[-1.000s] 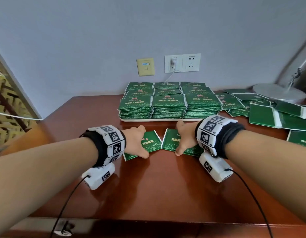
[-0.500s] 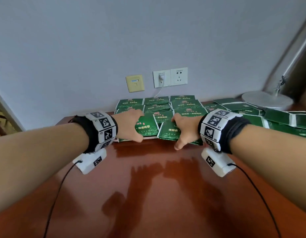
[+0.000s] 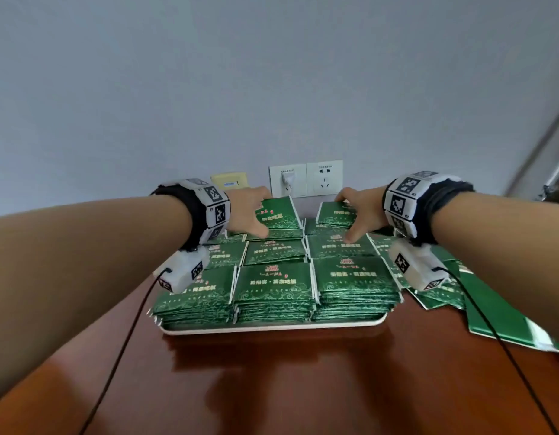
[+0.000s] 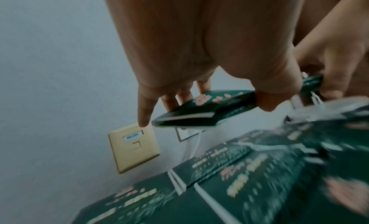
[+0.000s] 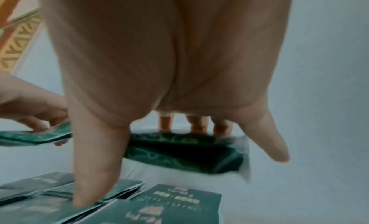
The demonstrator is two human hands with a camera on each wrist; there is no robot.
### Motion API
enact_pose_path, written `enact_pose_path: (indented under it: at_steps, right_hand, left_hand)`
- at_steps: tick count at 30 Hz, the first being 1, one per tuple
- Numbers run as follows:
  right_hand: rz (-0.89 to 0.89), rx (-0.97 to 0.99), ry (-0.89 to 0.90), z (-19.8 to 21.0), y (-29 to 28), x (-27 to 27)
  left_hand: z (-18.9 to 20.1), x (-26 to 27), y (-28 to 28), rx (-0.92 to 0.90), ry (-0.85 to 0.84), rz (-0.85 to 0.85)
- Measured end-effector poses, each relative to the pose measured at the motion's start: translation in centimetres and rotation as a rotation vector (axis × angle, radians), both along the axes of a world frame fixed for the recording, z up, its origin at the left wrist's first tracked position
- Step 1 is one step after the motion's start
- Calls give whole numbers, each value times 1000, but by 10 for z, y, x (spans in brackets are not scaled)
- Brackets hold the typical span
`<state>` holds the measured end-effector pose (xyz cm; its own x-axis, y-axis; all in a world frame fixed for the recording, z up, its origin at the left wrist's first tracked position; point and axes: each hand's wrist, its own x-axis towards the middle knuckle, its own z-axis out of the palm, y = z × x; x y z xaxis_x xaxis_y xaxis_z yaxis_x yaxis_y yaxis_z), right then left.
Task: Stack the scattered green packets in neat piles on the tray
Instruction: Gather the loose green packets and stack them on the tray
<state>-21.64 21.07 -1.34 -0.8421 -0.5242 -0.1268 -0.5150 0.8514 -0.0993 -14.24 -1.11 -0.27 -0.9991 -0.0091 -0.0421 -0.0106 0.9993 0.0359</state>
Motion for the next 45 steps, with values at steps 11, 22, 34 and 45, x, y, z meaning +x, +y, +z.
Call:
enact_pose_path:
  at_steps: [11,22,34,45]
  right_hand:
    - [24,145,-32,-16,-36,-80]
    - [96,173,-91,-30,-42,-98]
    - [141,79,-152,-26,-43,-96]
    - [47,185,-32,-4,14,-30]
  left_hand:
    - [-26,-76,-8,-51,-153,-9]
    - [-39,-88,-17,-90,-246,-51]
    - [-39,-83,-17,-65,-195,-45]
    - [-6,-36,33,-4,-92,-140]
